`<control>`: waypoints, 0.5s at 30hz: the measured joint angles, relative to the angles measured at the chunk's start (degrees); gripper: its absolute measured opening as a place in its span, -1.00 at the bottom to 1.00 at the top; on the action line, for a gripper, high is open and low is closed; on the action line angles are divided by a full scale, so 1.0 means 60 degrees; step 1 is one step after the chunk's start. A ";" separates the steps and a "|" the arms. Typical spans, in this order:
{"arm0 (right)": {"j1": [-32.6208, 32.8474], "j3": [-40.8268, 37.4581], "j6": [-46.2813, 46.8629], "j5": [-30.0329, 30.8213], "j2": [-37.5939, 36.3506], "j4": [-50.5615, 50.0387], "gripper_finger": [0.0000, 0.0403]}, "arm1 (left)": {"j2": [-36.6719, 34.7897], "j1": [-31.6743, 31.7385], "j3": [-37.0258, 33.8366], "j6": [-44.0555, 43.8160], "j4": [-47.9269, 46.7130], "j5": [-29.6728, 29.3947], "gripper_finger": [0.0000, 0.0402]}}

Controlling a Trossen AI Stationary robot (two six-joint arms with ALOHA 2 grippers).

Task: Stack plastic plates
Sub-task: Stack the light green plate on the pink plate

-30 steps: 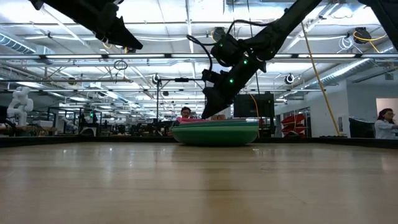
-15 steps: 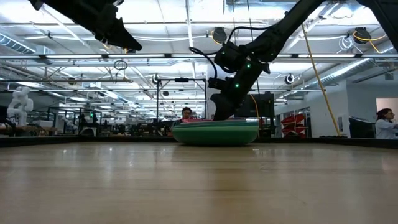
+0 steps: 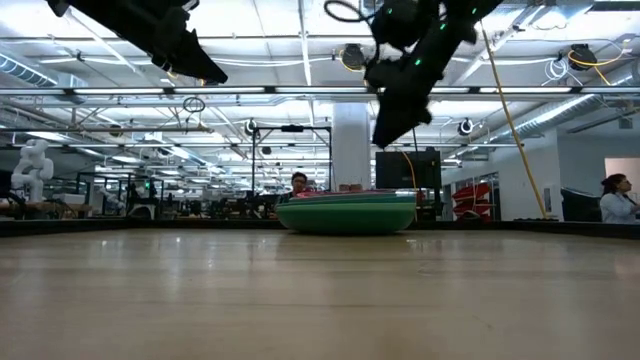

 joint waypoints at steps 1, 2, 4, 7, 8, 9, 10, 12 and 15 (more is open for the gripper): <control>0.0200 -0.0004 0.0487 -0.0362 -0.0186 -0.0474 -0.37 | 0.0000 0.0000 0.0002 -0.0030 -0.0026 0.0000 -0.71; 0.0441 -0.0004 0.1087 -0.0763 -0.0327 -0.0853 -0.37 | 0.0000 -0.0002 0.0003 -0.0048 -0.0074 0.0000 -0.71; 0.0991 -0.0004 0.2315 -0.1454 -0.0598 -0.1534 -0.37 | 0.0000 0.0000 0.0003 -0.0057 -0.0105 0.0000 -0.71; 0.2074 -0.0004 0.4099 -0.1874 -0.0776 -0.2472 -0.37 | 0.0000 0.0000 0.0003 -0.0075 -0.0105 0.0000 -0.71; 0.2477 -0.0004 0.4580 -0.1865 -0.0778 -0.2777 -0.37 | 0.0000 0.0000 0.0003 -0.0077 -0.0108 0.0000 -0.71; 0.2910 -0.0004 0.5023 -0.1835 -0.0779 -0.3040 -0.37 | 0.0000 0.0000 0.0003 -0.0079 -0.0107 0.0000 -0.71; 0.3306 -0.0004 0.5446 -0.1794 -0.0778 -0.3265 -0.37 | 0.0000 0.0000 0.0003 -0.0091 -0.0105 0.0000 -0.71; 0.4087 -0.0100 0.6502 -0.1687 -0.0783 -0.3541 -0.37 | 0.0000 0.0000 0.0003 -0.0101 -0.0105 0.0000 -0.71; 0.5057 -0.0487 0.8699 -0.1560 -0.0781 -0.3575 -0.37 | 0.0000 0.0000 0.0003 -0.0138 -0.0108 0.0004 -0.71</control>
